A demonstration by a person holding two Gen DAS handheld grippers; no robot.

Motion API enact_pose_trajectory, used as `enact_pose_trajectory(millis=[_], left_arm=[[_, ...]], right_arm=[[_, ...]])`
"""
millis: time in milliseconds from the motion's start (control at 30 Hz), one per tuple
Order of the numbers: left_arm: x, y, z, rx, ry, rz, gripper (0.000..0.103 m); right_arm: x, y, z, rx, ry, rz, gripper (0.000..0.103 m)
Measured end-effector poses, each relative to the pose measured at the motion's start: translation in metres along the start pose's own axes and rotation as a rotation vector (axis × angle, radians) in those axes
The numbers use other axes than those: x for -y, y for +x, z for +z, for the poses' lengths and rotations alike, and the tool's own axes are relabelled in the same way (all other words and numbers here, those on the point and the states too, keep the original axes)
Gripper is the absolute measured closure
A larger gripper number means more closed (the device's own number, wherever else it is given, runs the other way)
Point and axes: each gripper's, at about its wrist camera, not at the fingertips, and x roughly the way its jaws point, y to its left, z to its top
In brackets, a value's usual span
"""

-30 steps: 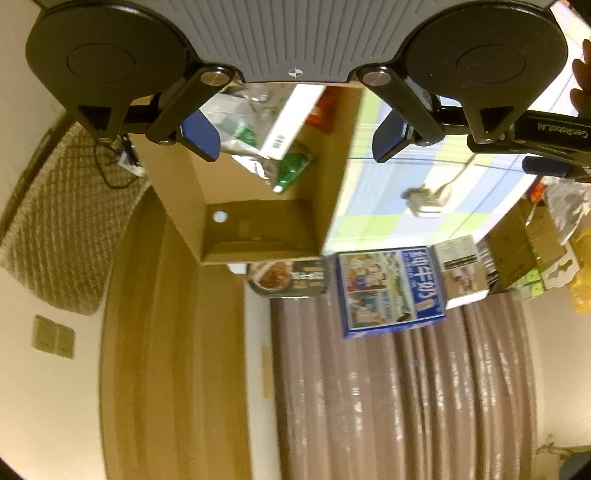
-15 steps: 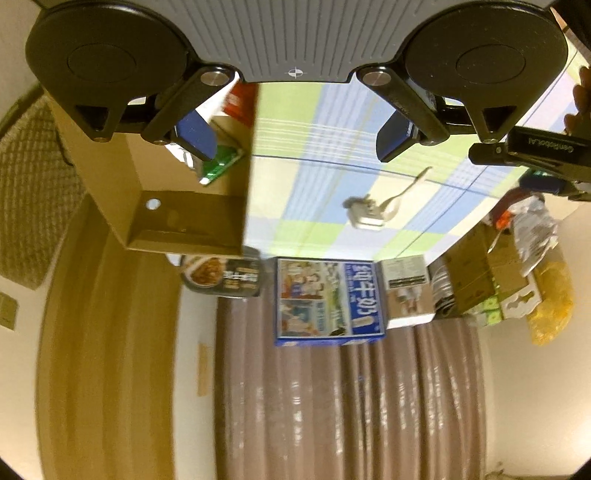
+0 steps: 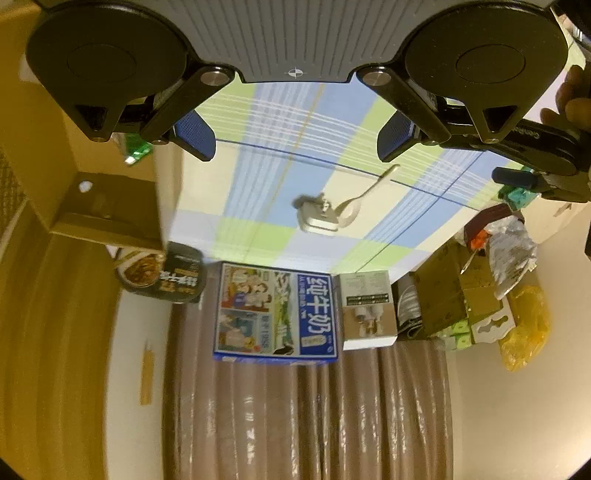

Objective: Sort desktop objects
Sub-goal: 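Withdraw both open grippers from the box back over the table, then grasp the white spoon with the left gripper while the right gripper grasps the white plug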

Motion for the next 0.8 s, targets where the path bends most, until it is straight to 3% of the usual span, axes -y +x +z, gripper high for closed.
enact_pose_trajectory(millis=[233, 533, 800], left_arm=[[-0.019, 0.042, 0.009, -0.014, 0.02, 0.016, 0.002], [-0.043, 0.103, 0.026, 0.001, 0.072, -0.011, 0.014], [-0.048, 0.149, 0.051, 0.065, 0.135, -0.036, 0.024]], right_arm=[[-0.005, 0.056, 0.004, -0.045, -0.01, 0.019, 0.011], [0.001, 0.128, 0.013, -0.059, 0.024, 0.036, 0.014], [0.005, 0.187, 0.024, -0.054, 0.026, 0.047, 0.035]])
